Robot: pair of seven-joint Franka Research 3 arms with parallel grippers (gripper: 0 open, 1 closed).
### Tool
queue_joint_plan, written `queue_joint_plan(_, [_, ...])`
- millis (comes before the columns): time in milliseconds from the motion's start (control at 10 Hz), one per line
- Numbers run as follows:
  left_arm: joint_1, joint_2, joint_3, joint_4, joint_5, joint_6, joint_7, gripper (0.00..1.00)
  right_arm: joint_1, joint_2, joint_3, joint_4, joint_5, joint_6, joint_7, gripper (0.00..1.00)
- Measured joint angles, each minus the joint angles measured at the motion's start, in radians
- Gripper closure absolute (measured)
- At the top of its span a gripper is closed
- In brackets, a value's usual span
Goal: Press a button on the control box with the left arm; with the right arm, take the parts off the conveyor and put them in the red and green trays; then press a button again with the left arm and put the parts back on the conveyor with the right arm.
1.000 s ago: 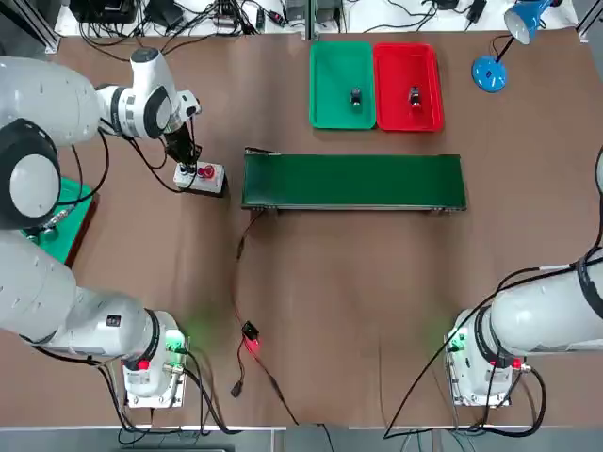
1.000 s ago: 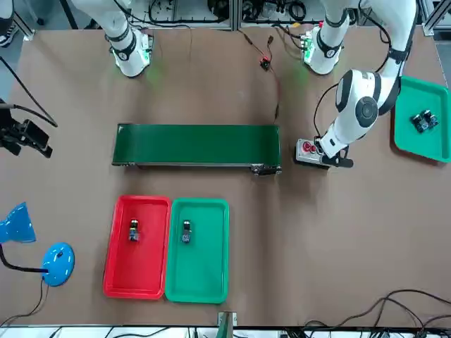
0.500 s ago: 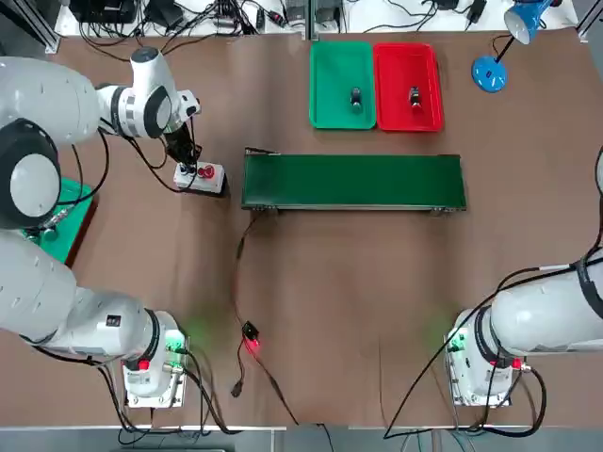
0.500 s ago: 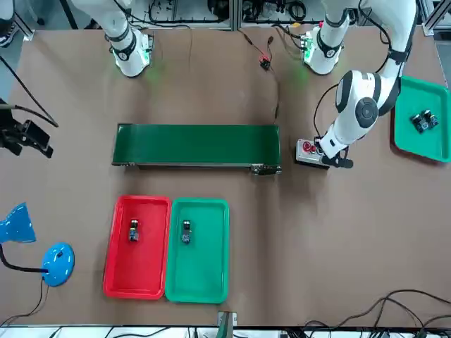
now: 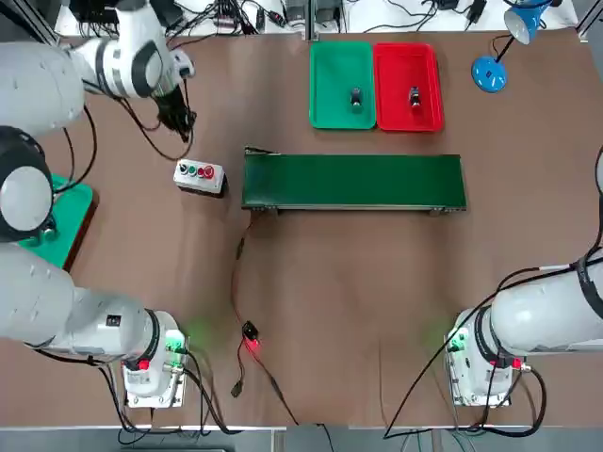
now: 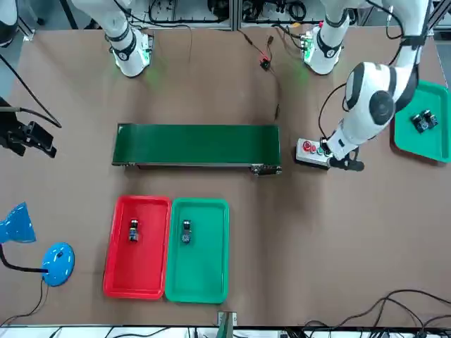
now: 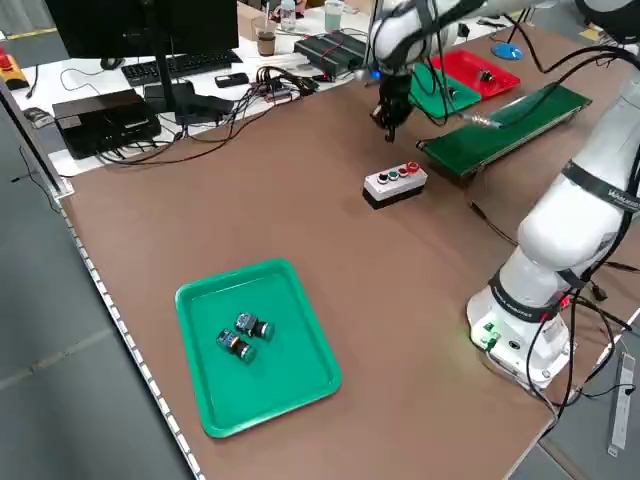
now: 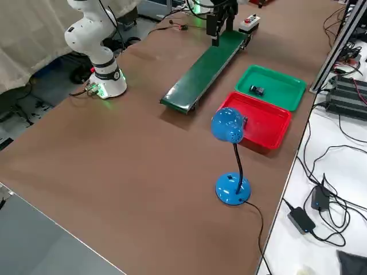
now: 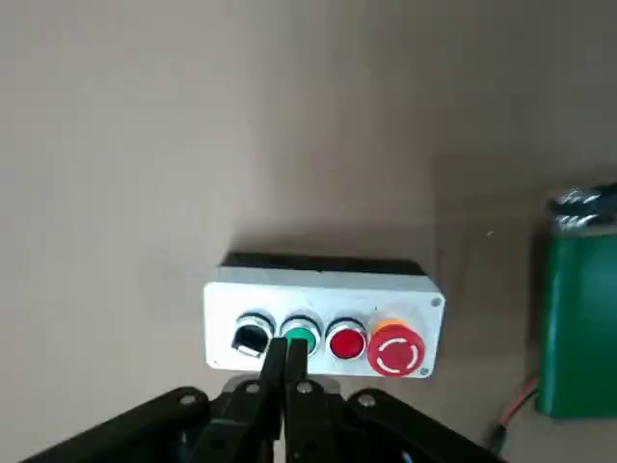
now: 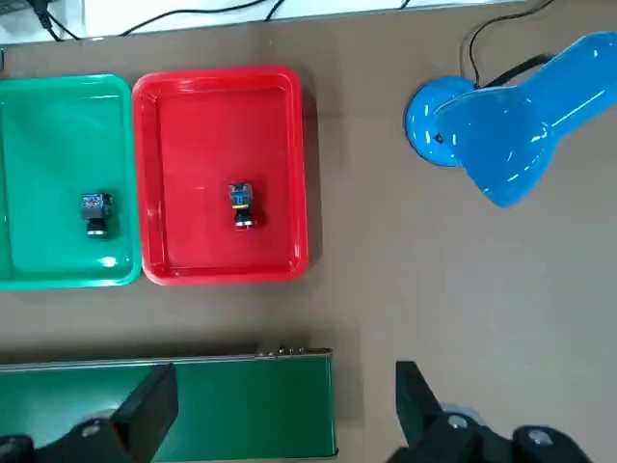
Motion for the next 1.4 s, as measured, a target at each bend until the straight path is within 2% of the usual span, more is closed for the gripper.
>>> queue_joint_plan(200, [0.002, -0.01, 0.023, 0.141, 0.0, -0.069, -0.001, 0.77, 0.001, 0.001, 0.002, -0.002, 0.002, -0.002, -0.003, 0.0])
queue_joint_plan(300, [0.003, -0.012, 0.042, 0.221, 0.0, -0.105, 0.001, 0.73, 0.005, 0.006, 0.007, -0.006, 0.003, -0.002, -0.004, 0.0])
queue_joint_plan(600, [0.007, -0.016, 0.087, 0.464, 0.0, -0.276, 0.002, 0.3, 0.038, 0.113, 0.016, -0.033, 0.027, 0.058, -0.023, 0.0])
queue_joint_plan(800, [0.007, -0.012, 0.091, 0.576, 0.0, -0.373, 0.001, 0.0, 0.043, 0.207, 0.016, -0.035, 0.055, 0.142, -0.028, 0.0])
queue_joint_plan(1000, [0.007, -0.006, 0.091, 0.654, 0.0, -0.496, 0.0, 0.0, 0.055, 0.277, 0.016, -0.037, 0.062, 0.218, -0.037, 0.0])
queue_joint_plan(1100, [0.007, -0.008, 0.091, 0.668, 0.0, -0.551, 0.0, 0.0, 0.07, 0.317, 0.017, -0.039, 0.063, 0.27, -0.037, 0.0])
queue_joint_plan(1400, [0.007, -0.006, 0.091, 0.669, 0.0, -0.574, 0.0, 0.0, 0.092, 0.474, 0.015, -0.041, 0.063, 0.495, -0.034, 0.0])
